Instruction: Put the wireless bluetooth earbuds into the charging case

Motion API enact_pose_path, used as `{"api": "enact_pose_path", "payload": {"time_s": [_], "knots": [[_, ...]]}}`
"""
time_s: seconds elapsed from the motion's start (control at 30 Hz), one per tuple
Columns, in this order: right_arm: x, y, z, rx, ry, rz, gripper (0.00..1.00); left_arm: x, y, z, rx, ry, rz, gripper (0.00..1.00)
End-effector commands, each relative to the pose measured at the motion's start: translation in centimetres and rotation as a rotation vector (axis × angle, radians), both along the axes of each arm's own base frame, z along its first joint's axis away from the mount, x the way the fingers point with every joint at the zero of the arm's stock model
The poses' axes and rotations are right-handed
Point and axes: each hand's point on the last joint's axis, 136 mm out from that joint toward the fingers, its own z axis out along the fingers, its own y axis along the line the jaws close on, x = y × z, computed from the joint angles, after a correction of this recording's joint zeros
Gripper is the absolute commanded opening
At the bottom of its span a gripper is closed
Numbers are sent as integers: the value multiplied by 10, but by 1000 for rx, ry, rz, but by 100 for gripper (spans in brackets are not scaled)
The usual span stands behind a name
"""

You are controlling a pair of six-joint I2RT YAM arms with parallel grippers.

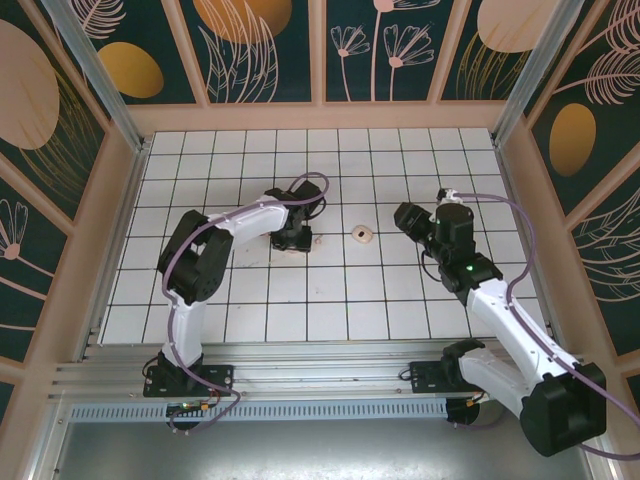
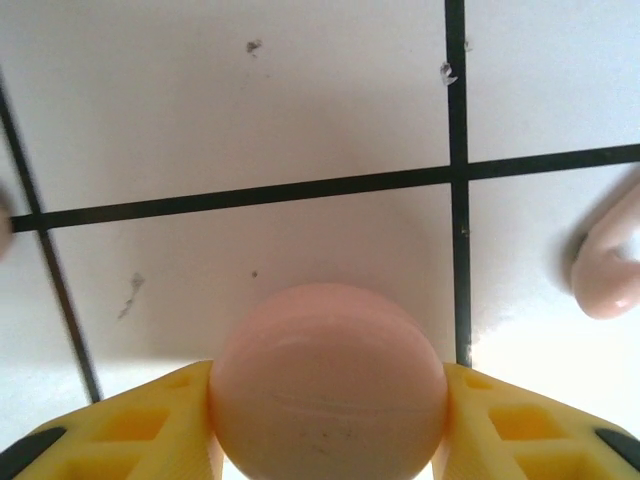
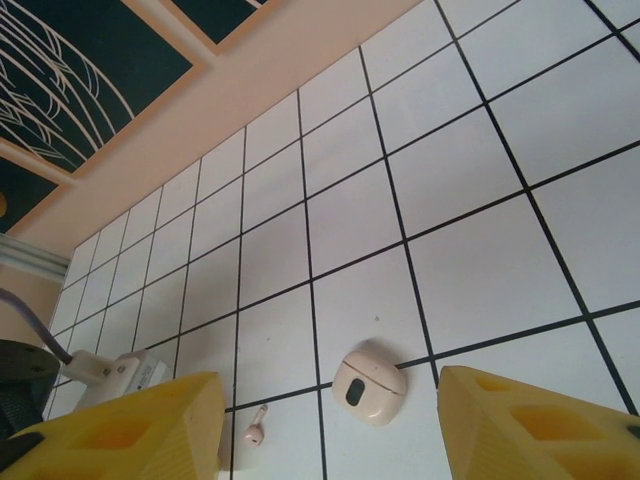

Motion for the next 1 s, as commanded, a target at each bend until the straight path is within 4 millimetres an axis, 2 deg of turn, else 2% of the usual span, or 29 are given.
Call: {"api": "enact_pose_path", "payload": {"time_s": [0.0,0.2,0.4,0.57,0.67,0.97], "knots": [[7,10,13,13,-17,49,59,11,-1,47,-69,-136,-22,45],[13,37,1,51,39,173,58,4,-9,93,-211,-305,-148,40],[15,75,-14,96,123,353,54,-16,-10,118,-314,-444,-289,41],[11,109,-14,122,167,490,53,-26,-16,132,-380,-516,-369,41],[8,124,-10,144,178,554,53,-35,-23,133,-447,-524,-402,40],[-9,148,-4,225,222,695,53,-44,-36,150,-542,-578,-484,42]]}}
